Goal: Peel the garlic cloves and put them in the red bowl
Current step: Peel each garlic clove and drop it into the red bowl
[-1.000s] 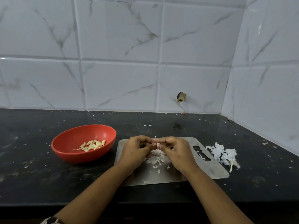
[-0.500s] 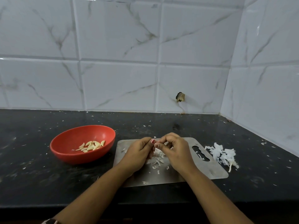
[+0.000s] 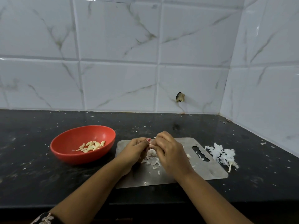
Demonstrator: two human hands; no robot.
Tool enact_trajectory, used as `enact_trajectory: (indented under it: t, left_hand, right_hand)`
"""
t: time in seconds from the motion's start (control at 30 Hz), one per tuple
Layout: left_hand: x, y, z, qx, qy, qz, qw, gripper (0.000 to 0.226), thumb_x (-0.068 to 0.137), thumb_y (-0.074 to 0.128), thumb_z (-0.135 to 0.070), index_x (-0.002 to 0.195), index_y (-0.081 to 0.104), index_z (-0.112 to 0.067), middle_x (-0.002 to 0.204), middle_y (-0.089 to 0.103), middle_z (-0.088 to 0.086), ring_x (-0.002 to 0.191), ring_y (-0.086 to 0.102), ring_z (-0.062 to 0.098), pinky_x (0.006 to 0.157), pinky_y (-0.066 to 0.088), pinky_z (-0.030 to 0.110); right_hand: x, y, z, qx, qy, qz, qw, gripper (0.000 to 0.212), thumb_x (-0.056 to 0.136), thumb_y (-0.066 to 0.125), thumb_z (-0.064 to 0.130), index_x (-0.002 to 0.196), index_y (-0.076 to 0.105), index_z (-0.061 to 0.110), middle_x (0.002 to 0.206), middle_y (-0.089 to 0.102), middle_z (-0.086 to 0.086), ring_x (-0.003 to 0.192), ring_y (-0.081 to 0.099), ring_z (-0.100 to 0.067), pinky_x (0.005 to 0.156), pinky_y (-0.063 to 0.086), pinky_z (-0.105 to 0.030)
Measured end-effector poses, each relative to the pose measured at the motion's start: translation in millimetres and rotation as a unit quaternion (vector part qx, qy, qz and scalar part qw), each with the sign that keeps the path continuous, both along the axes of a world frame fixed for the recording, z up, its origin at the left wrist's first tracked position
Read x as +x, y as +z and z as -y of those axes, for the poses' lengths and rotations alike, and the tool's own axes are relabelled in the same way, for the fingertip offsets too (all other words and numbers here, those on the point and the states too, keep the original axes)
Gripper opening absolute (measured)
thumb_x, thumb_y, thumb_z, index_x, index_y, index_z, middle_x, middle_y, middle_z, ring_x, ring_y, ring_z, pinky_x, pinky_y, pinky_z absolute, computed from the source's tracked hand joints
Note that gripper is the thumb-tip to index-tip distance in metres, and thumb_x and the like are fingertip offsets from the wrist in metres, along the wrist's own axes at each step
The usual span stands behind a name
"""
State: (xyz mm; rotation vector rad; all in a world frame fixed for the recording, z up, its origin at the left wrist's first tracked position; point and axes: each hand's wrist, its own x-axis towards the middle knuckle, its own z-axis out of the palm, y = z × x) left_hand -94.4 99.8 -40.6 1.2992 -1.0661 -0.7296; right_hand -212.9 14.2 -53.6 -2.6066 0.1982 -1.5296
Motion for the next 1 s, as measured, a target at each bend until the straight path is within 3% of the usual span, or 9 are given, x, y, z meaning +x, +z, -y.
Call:
enact_trajectory:
  t: [0.07, 0.17, 0.3, 0.4, 0.6, 0.77, 1.0]
  left_hand:
    - [0, 0, 0, -0.004, -0.005, -0.01, 1.0, 0.041, 0.101, 0.041, -0.018, 0.061, 0.046, -0.011, 0.043, 0.035, -0.004, 0.038, 0.028, 0.005, 0.04, 0.023, 0.016]
    - [-4, -1, 0, -0.025, 0.008, 0.011, 1.0, 0.036, 0.101, 0.043, -0.019, 0.069, 0.055, -0.01, 0.049, 0.046, 0.0, 0.042, 0.038, 0.009, 0.041, 0.029, 0.017]
    - [-6, -2, -1, -0.039, 0.029, 0.026, 0.999, 0.016, 0.096, 0.054, -0.015, 0.088, 0.067, -0.01, 0.072, 0.067, 0.0, 0.05, 0.054, 0.009, 0.044, 0.04, 0.018]
    - [-5, 0, -3, -0.057, 0.06, 0.033, 0.996, 0.008, 0.091, 0.061, -0.007, 0.091, 0.068, -0.006, 0.068, 0.068, -0.001, 0.05, 0.056, 0.009, 0.046, 0.045, 0.02]
    - [-6, 1, -5, -0.059, 0.068, 0.046, 0.995, 0.011, 0.091, 0.06, -0.002, 0.085, 0.07, -0.003, 0.069, 0.069, 0.003, 0.05, 0.053, 0.009, 0.045, 0.042, 0.018]
    - [-2, -1, -3, -0.056, 0.065, 0.067, 0.994, 0.01, 0.09, 0.061, -0.002, 0.088, 0.071, -0.003, 0.072, 0.071, 0.006, 0.052, 0.056, 0.01, 0.046, 0.041, 0.02]
    - [-2, -3, -2, -0.071, 0.099, 0.143, 0.982, 0.009, 0.087, 0.064, -0.001, 0.083, 0.072, -0.005, 0.066, 0.069, 0.004, 0.049, 0.057, 0.008, 0.046, 0.042, 0.019]
  right_hand:
    - [-1, 0, 2, 0.033, 0.004, 0.002, 0.999, 0.013, 0.09, 0.061, 0.021, 0.079, 0.063, 0.013, 0.084, 0.05, 0.012, 0.068, 0.05, -0.003, 0.06, 0.04, -0.013]
    - [-2, 2, 6, 0.158, -0.001, 0.023, 0.987, 0.01, 0.085, 0.072, 0.019, 0.077, 0.068, 0.018, 0.08, 0.053, 0.017, 0.066, 0.052, -0.002, 0.059, 0.039, -0.012]
    - [-4, 6, 10, 0.297, 0.029, 0.052, 0.953, 0.009, 0.079, 0.079, 0.017, 0.075, 0.072, 0.021, 0.081, 0.065, 0.007, 0.066, 0.056, -0.001, 0.06, 0.042, -0.014]
    - [-6, 6, 10, 0.352, 0.054, 0.039, 0.933, 0.007, 0.076, 0.081, 0.02, 0.077, 0.074, 0.019, 0.085, 0.069, 0.003, 0.058, 0.054, -0.002, 0.059, 0.044, -0.017]
    - [-5, 4, 12, 0.398, 0.057, 0.024, 0.915, 0.007, 0.076, 0.08, 0.024, 0.077, 0.074, 0.022, 0.084, 0.072, 0.001, 0.056, 0.051, -0.007, 0.06, 0.047, -0.024]
    - [-9, 6, 9, 0.431, 0.083, 0.014, 0.898, 0.007, 0.078, 0.079, 0.023, 0.074, 0.074, 0.024, 0.08, 0.073, 0.0, 0.061, 0.052, -0.023, 0.061, 0.05, -0.035]
    - [-10, 6, 9, 0.447, 0.094, 0.007, 0.889, 0.009, 0.077, 0.08, 0.02, 0.072, 0.074, 0.024, 0.081, 0.073, -0.001, 0.061, 0.053, -0.02, 0.058, 0.047, -0.023]
